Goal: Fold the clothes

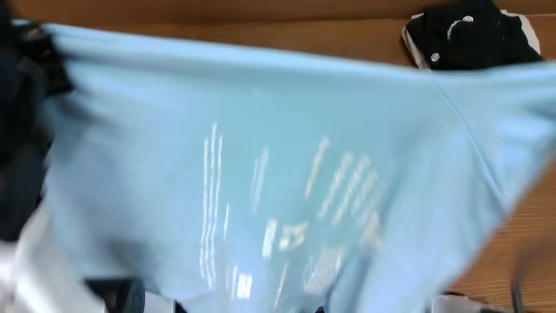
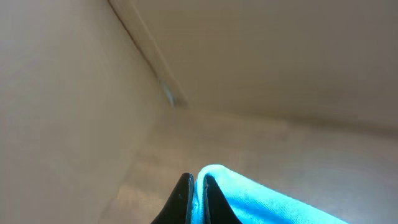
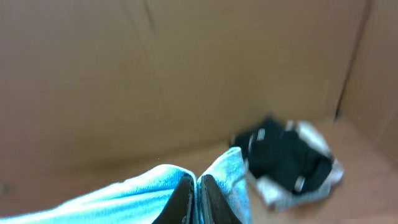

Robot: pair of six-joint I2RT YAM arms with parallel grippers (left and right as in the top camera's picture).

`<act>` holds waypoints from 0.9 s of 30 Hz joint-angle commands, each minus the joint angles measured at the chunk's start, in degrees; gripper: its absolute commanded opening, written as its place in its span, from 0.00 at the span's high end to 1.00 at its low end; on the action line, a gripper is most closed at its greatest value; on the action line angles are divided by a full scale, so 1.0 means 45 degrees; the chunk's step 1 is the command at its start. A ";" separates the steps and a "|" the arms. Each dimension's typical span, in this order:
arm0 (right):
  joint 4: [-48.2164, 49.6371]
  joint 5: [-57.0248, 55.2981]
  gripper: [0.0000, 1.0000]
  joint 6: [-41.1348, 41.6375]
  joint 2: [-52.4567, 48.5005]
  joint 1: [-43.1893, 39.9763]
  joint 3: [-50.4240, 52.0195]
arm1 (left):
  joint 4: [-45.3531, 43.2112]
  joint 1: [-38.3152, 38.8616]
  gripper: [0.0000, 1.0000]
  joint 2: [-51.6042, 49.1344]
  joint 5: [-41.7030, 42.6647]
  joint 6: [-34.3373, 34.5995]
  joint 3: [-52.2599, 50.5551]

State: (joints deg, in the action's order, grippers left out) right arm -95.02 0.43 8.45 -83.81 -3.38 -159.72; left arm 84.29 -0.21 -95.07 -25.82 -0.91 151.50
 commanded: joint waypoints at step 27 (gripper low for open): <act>0.4949 0.3055 0.96 -0.1258 -0.9447 0.0063 0.5022 | -0.3915 -0.0971 0.96 -0.9500 -0.1035 0.0253 -0.0622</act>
State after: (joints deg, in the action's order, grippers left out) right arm -70.52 14.11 3.18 -128.51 -2.68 -135.81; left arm 66.13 -3.01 -139.20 -27.16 0.10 148.20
